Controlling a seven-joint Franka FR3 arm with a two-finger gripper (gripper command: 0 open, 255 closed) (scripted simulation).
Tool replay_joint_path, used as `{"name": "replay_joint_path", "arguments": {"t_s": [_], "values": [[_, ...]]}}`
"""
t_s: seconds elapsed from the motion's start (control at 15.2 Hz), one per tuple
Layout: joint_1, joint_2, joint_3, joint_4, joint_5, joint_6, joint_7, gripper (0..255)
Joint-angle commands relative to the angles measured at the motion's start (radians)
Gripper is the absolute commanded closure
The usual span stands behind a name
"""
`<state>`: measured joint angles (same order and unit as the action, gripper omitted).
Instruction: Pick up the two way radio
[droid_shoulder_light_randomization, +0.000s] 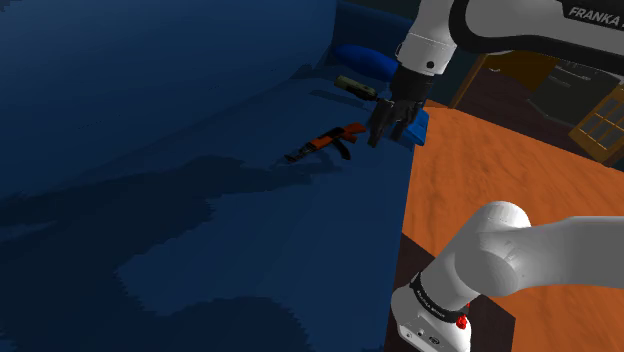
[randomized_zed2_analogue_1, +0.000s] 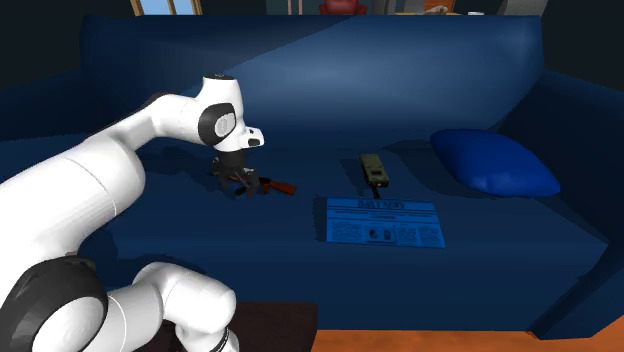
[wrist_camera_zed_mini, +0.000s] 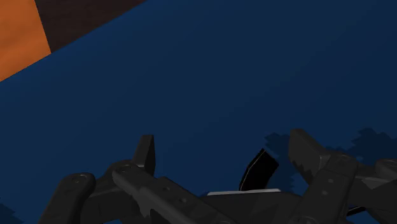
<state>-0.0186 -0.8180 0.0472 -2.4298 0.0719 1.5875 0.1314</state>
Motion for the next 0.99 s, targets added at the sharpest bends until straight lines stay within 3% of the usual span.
{"name": "replay_joint_path", "arguments": {"t_s": [0.0, 0.53, 0.92], "values": [[0.0, 0.0, 0.0, 0.0, 0.0, 0.0, 0.0, 0], [-0.039, 0.113, -0.177, 0.051, -0.132, 0.089, -0.258, 0], [-0.048, 0.25, -0.303, 0.147, -0.189, 0.161, -0.446, 0]]}}
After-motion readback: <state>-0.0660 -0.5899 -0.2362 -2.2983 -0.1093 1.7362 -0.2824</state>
